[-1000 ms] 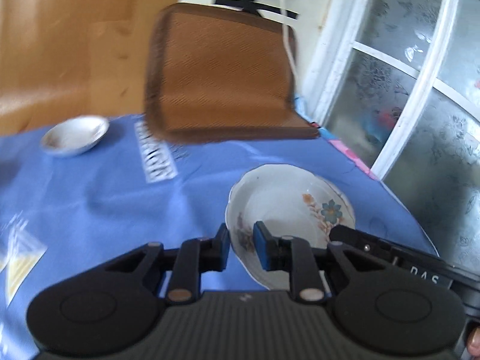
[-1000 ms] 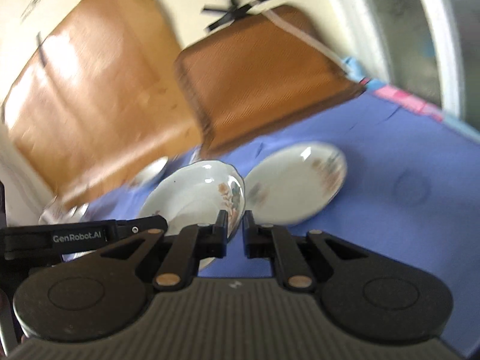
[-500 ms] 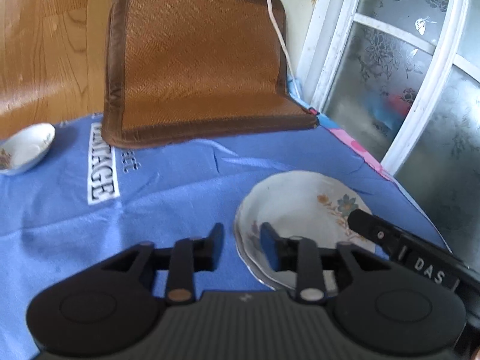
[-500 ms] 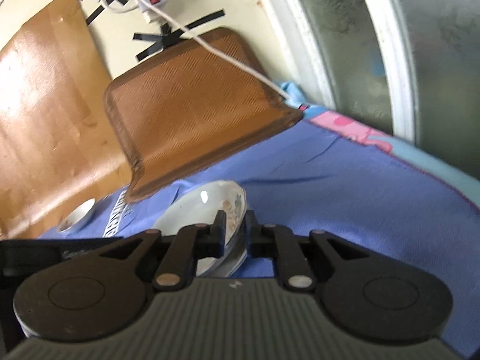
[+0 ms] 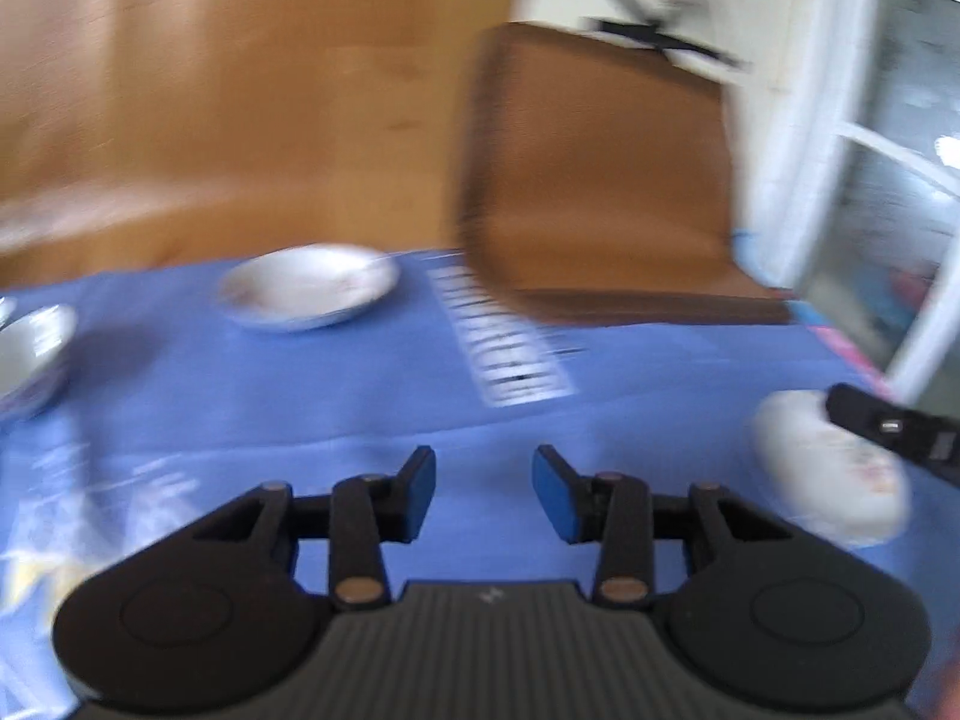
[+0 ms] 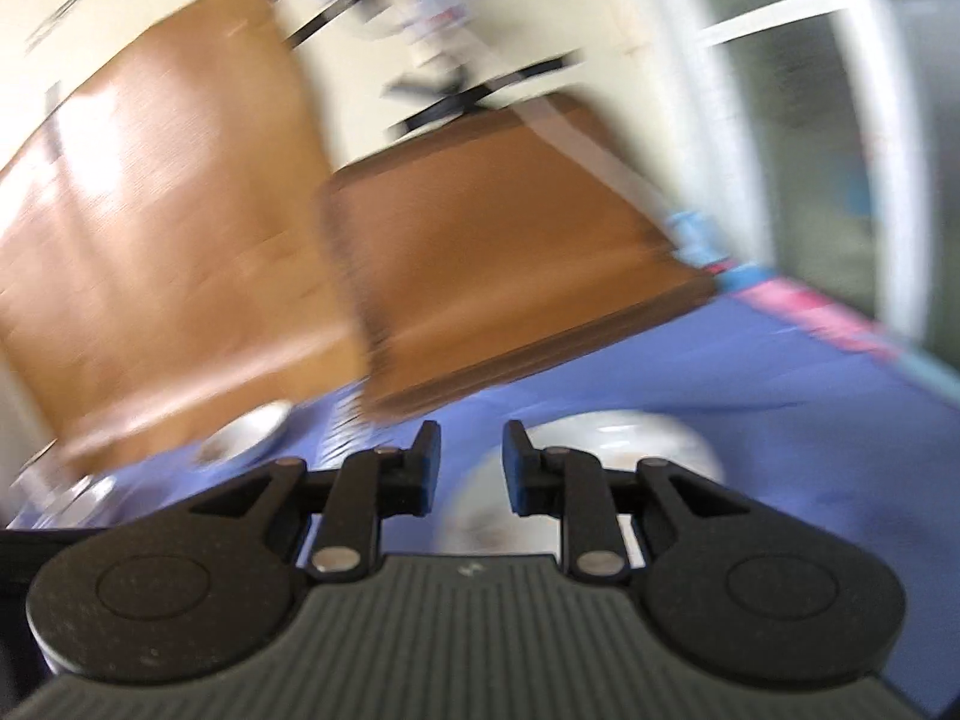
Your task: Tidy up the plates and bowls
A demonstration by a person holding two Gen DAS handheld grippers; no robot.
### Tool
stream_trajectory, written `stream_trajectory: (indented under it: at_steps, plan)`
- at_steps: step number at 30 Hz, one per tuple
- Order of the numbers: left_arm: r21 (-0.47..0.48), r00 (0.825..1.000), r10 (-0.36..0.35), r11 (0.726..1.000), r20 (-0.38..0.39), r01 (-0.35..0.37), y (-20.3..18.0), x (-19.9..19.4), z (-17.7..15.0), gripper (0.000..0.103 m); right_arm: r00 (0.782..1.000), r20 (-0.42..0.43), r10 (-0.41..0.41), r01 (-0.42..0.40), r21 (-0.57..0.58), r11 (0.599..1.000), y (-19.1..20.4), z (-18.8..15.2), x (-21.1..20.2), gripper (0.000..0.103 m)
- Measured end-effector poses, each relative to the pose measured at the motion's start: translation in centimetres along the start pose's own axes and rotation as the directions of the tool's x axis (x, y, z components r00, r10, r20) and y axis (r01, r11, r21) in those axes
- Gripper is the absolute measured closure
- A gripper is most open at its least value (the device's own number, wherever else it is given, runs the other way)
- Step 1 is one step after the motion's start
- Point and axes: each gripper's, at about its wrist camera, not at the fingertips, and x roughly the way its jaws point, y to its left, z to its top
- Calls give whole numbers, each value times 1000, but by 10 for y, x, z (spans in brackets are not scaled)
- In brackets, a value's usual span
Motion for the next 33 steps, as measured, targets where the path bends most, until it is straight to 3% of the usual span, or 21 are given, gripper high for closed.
stream_trajectory:
  at_steps: [3, 5, 7, 9, 12, 18, 19, 21, 23, 26, 33]
  plan:
    - [-75, 992, 123, 990, -2, -123, 56, -2, -6, 66, 985, -127, 115, -115, 9, 993, 32, -2, 32, 77]
    - [-128, 976, 215, 969, 19, -211, 96, -6, -8, 66, 969, -181, 171, -171, 14, 985, 56, 0, 54, 77]
    - [-170, 953, 301, 941, 25, -293, 126, -8, -8, 66, 959, -207, 192, -190, 29, 981, 78, 5, 80, 77]
    - [-214, 941, 339, 920, 13, -328, 149, -7, -9, 67, 960, -208, 188, -181, 54, 982, 92, 14, 112, 77]
    - [-281, 947, 319, 912, 31, -298, 167, -11, -12, 67, 957, -236, 170, -153, 89, 984, 106, 26, 161, 77]
    - [-228, 947, 311, 931, 83, -286, 154, -14, -15, 67, 929, -361, 77, 8, 227, 974, 104, 31, 247, 74]
    - [-228, 948, 306, 932, 86, -281, 155, -12, -15, 67, 923, -375, 84, 10, 242, 970, 104, 29, 253, 76]
    - [-234, 953, 289, 936, 91, -262, 157, -13, -16, 67, 908, -407, 97, 13, 260, 965, 104, 30, 259, 95]
    - [-255, 960, 254, 942, 114, -219, 162, -19, -19, 66, 896, -423, 133, -1, 299, 954, 104, 31, 248, 95]
    - [-308, 966, 196, 941, 169, -137, 172, -31, -23, 55, 875, -443, 196, -76, 274, 959, 107, 25, 211, 95]
    - [-328, 984, 78, 944, 158, -22, 168, -47, -23, 55, 786, -486, 382, -191, 396, 898, 93, -13, 125, 94]
